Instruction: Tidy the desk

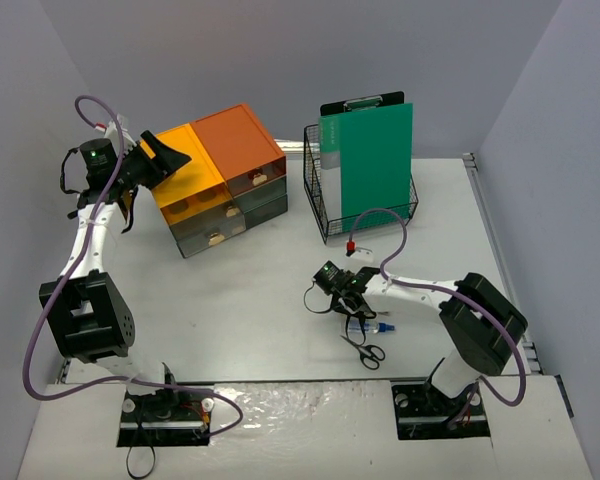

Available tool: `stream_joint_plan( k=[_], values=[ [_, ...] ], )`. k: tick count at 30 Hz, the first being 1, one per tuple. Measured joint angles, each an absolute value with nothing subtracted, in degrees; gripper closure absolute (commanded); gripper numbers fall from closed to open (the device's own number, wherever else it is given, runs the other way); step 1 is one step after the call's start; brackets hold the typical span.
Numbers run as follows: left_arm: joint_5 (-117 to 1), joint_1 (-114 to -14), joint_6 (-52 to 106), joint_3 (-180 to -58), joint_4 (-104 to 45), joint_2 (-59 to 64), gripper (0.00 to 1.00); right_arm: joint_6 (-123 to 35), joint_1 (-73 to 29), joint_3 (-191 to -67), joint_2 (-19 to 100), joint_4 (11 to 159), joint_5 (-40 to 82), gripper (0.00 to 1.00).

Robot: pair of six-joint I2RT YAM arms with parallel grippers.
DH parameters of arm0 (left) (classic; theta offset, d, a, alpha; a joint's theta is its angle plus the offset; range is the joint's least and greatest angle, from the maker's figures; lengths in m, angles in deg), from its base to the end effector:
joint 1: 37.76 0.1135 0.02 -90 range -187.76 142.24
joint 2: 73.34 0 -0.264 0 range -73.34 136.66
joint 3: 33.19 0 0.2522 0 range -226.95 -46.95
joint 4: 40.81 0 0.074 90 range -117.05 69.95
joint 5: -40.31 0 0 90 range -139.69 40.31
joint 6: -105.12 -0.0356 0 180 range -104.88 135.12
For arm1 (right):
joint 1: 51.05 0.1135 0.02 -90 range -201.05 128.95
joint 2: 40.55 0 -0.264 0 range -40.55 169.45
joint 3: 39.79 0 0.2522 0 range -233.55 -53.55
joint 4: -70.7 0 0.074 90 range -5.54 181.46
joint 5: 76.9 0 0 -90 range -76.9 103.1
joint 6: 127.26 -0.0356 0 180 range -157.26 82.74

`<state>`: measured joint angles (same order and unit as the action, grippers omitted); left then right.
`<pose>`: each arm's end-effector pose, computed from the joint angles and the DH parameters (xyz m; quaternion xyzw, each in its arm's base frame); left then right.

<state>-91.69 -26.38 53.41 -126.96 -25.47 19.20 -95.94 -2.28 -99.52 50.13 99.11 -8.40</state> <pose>0.3785 0.0519 0.3582 -0.1092 0.7607 -0.4084 0.4925 0.2036 0.2125 0.1556 0.1309 0.9397 0.1028 0.2986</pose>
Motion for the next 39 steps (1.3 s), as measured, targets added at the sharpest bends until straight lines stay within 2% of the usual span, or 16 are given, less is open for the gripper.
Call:
stream_joint_plan(
  k=[14,18,25,28,34,39],
  values=[
    [-91.83,-26.24,53.29,-126.96,-24.78,19.00,0.35,-93.26,-1.97,-103.02,48.35,99.31,-6.29,1.00],
    [-91.88,-26.16,53.27,-126.96,-24.74,19.00,0.35,-89.81,-1.25,-110.06,44.94,100.52,-3.94,1.00],
    [-91.88,-26.12,53.25,-126.96,-24.68,19.00,0.36,-83.18,-0.27,-132.67,41.71,99.24,0.68,1.00],
    [-91.88,-26.12,53.25,-126.96,-24.70,19.00,0.36,-80.56,-0.20,-138.59,42.04,95.74,4.09,1.00],
    [-91.90,-26.12,53.25,-126.96,-24.70,19.00,0.36,-78.80,0.27,-143.77,49.38,88.20,11.50,1.00],
    [-91.90,-26.10,53.25,-126.96,-24.74,19.00,0.35,-78.05,1.75,-151.55,61.82,86.60,16.24,1.00]
  ],
)
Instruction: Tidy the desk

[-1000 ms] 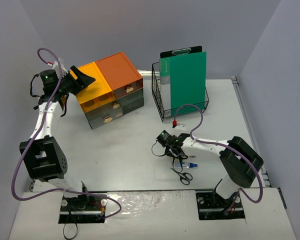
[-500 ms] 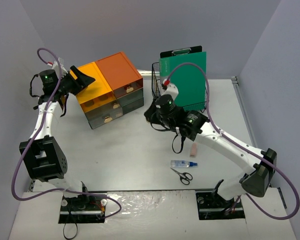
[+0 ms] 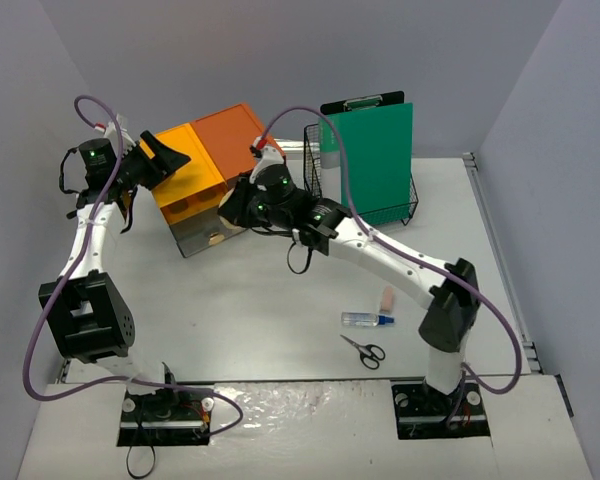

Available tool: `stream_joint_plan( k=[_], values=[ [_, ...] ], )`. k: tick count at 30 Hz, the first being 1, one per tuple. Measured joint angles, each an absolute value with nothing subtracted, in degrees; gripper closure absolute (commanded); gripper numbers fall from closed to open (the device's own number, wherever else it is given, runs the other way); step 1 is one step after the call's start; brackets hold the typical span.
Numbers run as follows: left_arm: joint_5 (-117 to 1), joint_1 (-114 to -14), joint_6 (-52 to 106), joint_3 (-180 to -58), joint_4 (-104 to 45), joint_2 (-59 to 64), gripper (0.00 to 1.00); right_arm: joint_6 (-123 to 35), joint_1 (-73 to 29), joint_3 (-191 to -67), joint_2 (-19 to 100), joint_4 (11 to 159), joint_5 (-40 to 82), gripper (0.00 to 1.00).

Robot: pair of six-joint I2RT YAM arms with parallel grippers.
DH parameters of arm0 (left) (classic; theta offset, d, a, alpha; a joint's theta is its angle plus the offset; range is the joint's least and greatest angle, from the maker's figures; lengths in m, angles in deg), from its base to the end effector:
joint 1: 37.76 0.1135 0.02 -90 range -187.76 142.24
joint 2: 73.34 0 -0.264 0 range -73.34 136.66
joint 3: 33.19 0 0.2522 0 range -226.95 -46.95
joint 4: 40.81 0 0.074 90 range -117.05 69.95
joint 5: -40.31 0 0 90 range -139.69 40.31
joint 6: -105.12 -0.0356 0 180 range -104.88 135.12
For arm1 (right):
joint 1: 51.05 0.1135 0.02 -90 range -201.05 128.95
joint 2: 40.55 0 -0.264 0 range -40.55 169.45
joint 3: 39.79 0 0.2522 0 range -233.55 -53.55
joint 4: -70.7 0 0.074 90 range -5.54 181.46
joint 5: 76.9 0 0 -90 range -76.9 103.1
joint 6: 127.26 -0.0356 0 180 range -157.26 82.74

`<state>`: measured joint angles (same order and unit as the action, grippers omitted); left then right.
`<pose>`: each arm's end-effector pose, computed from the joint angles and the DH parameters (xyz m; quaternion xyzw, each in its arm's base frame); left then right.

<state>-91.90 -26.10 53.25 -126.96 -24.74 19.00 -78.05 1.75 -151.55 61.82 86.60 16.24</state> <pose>0.3770 0.0534 0.3582 -0.1112 0.7624 -0.4080 0.4899 0.2610 0.3470 0.4001 -0.0962 0.7398 0.4991 0.4408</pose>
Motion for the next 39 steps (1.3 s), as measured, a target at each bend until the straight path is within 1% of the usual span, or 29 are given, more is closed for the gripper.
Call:
stream_joint_plan(
  k=[5,8,12,23,39],
  values=[
    [-91.88,-26.10,53.25,-126.94,-24.74,19.00,0.36,-75.85,3.39,-162.10,71.63,86.07,19.43,1.00],
    [-91.88,-26.10,53.25,-126.93,-24.75,19.00,0.36,-75.20,4.34,-167.00,74.59,85.49,20.63,1.00],
    [-91.88,-26.10,53.25,-126.93,-24.74,19.00,0.36,-74.72,5.36,-169.98,76.42,84.61,21.59,1.00],
    [-91.88,-26.10,53.23,-126.93,-24.70,19.00,0.36,-74.88,6.79,-170.72,81.24,83.20,22.02,1.00],
    [-91.90,-26.10,53.11,-126.93,-24.61,19.00,0.36,-79.26,7.29,-169.23,81.18,82.09,13.18,1.00]
  ],
)
